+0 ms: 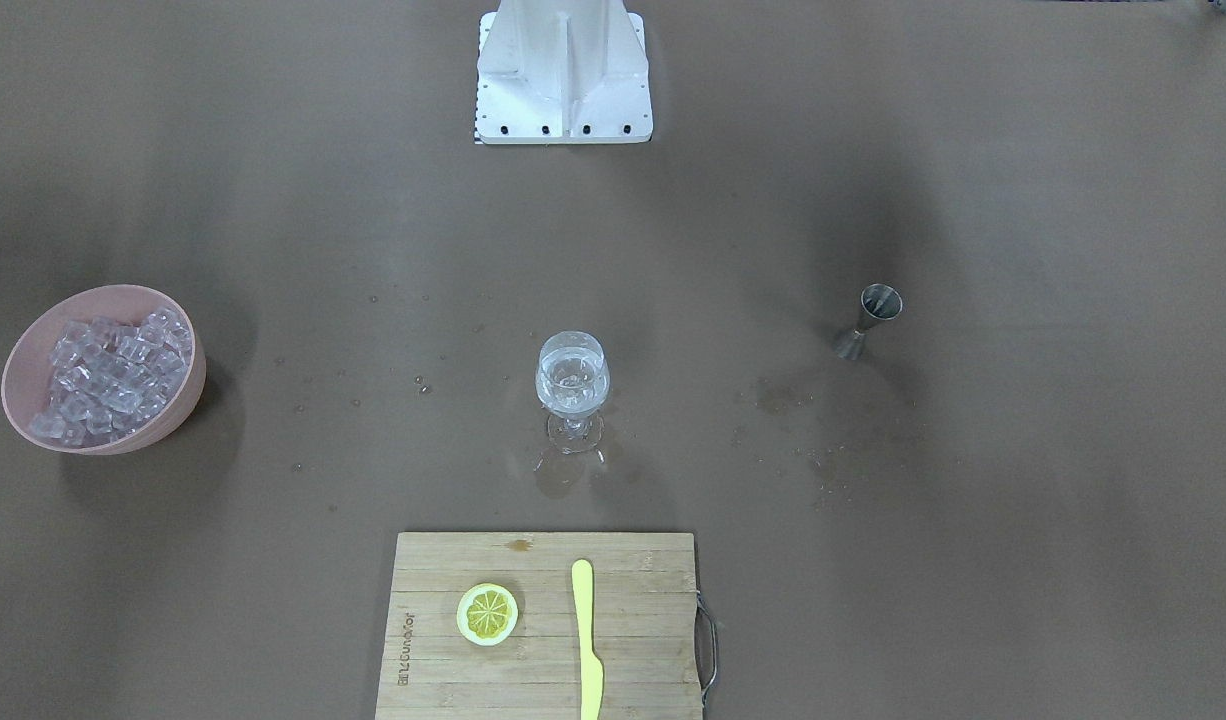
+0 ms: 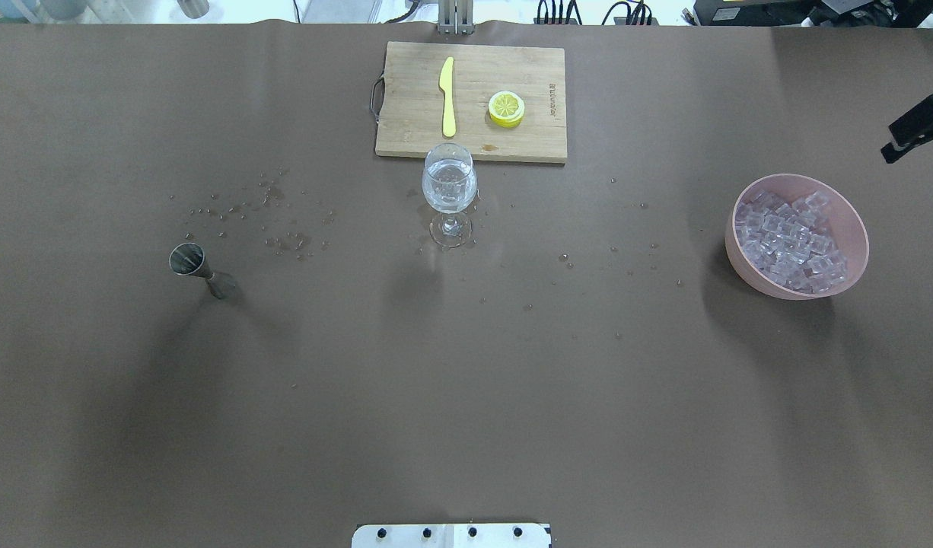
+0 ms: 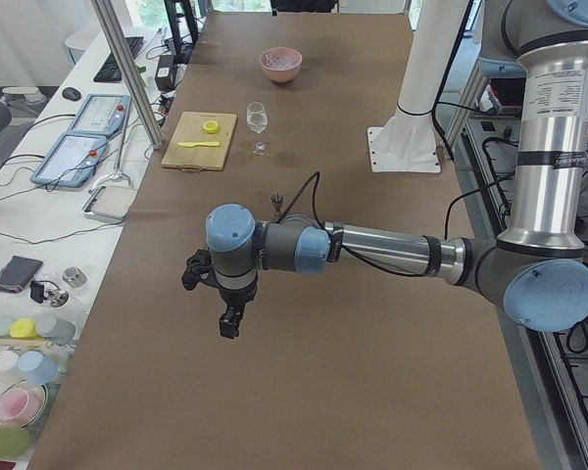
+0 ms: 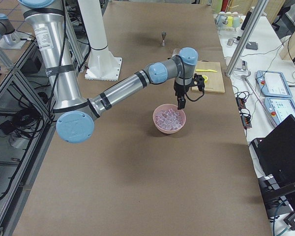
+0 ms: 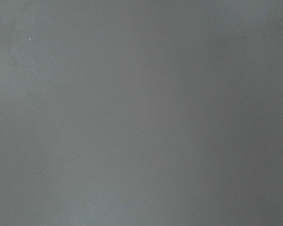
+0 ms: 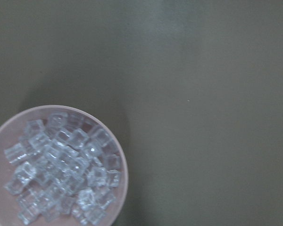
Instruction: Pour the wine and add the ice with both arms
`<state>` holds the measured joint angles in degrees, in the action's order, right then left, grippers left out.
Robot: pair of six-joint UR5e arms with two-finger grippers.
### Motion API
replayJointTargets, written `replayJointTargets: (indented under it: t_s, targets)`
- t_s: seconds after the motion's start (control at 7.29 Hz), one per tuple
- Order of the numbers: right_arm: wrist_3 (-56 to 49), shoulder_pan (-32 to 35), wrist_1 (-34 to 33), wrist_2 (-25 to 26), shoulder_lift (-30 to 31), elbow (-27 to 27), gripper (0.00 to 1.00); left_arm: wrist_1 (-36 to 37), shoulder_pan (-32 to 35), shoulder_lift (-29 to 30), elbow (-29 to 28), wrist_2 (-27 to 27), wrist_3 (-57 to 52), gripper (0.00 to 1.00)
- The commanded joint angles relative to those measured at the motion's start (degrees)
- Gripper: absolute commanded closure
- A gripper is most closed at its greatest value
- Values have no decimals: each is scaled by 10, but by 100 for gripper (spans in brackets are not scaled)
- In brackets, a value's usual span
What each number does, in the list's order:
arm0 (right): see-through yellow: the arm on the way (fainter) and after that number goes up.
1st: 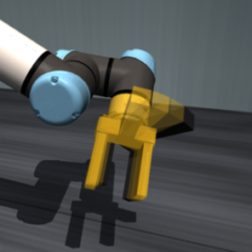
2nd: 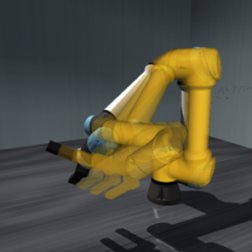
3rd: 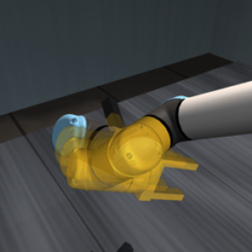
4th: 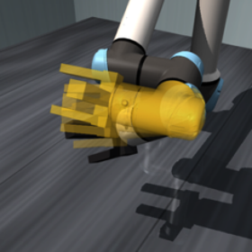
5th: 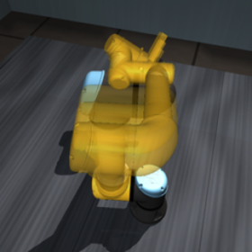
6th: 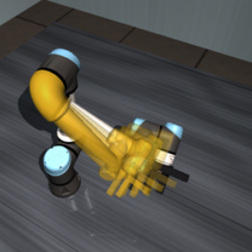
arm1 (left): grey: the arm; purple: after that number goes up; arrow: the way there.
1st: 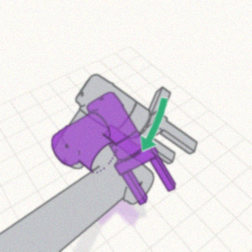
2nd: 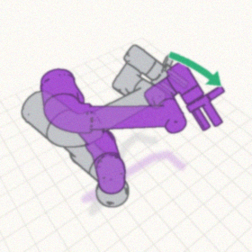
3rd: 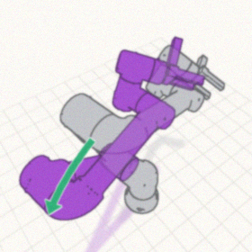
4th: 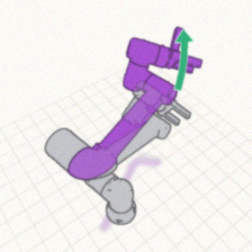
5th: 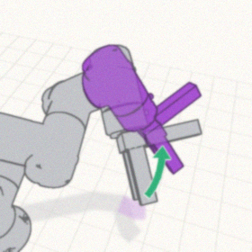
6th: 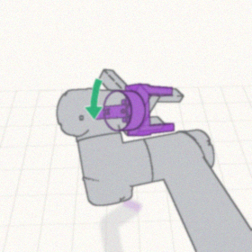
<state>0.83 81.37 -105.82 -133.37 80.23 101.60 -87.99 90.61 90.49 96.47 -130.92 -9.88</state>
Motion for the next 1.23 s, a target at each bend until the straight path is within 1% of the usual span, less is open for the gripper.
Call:
replayJointTargets:
  t_s: [0.0, 0.14, 0.27, 0.41, 0.69, 0.82, 0.96, 1.1]
  targets:
    - [-49, 42, 2, 2, 41, -31, 0, -2, 23, -3, -10, -4, -2, 1]
    - [-50, 66, 16, 0, 79, -32, 0, -24, 37, -31, -6, -4, -5, 1]
    - [-44, 75, 38, 0, 81, -34, 0, -76, 38, -39, -21, 0, -1, 1]
    - [-46, 75, 39, 2, 84, -38, 0, -81, 38, -38, -36, 0, 3, 1]
    - [-44, 77, 42, 0, 82, -44, 0, -75, 36, -32, -46, -2, 6, 1]
    - [-43, 77, 41, 2, 82, -44, 0, -74, 36, -32, -42, -5, 20, 1]
    - [-43, 77, 41, 2, 81, -45, 0, -39, 36, -26, -9, -11, 54, 2]
    - [-41, 77, 40, 0, 80, -45, 0, -1, 35, -20, 18, -11, 58, 2]
